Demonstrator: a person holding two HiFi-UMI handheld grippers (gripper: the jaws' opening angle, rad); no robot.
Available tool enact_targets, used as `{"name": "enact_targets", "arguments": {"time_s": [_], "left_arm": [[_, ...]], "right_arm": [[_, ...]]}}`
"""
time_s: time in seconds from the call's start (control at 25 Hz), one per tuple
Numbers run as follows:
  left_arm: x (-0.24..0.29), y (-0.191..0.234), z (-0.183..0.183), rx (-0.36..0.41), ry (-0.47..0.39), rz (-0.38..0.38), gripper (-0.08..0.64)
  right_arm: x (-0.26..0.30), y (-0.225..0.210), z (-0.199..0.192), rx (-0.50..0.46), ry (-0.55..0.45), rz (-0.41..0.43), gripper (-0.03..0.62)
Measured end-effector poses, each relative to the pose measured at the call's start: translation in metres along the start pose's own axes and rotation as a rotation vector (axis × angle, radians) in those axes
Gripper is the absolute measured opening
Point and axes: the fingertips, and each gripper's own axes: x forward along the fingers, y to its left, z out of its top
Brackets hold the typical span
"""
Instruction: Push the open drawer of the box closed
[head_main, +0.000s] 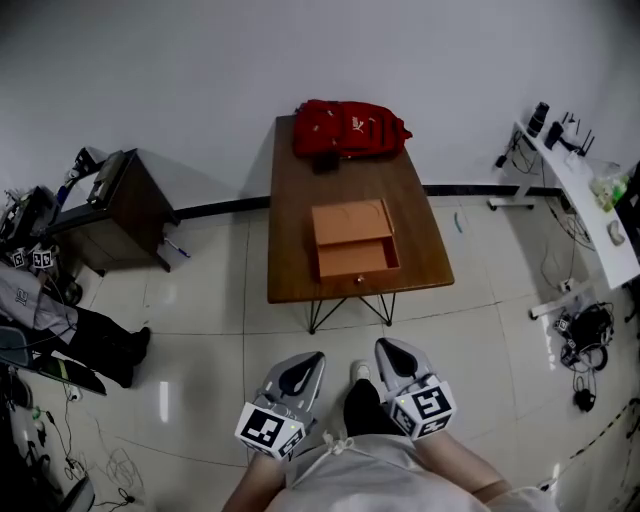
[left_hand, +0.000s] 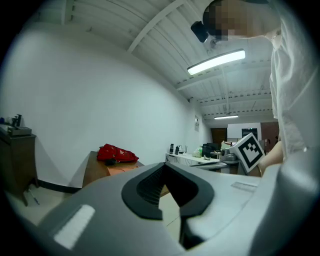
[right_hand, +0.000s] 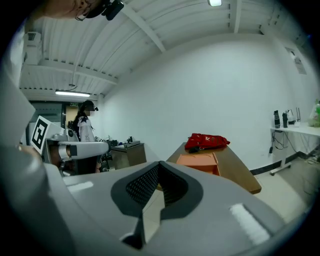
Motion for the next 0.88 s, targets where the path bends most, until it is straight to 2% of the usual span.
{"name": "enact_targets", "arguments": {"time_s": [0.2,0.48,0.68,0.88], "left_arm": [[0.07,0.051,0.011,0.004,0.006,0.018,0.006],[0.165,0.108,0.024,-0.012,-0.003,0.041,0.006],[0.19,0.133,0.018,-0.049,0.016,0.07,0.006],[0.196,0.151,-0.014,-0.095,0.09,0.096,0.006]], "right_arm": [[0.069,-0.052,0.025,-0.007,0.005,0.024,0.006],[0.138,-0.134,0.05,-0.016,0.016,0.023,0.006],[0.167,-0.162,0.054,-0.006,0.031,0.009,0.006],[0.179,-0.172,0.027,0.013,0.113,0.008,0.006]]}}
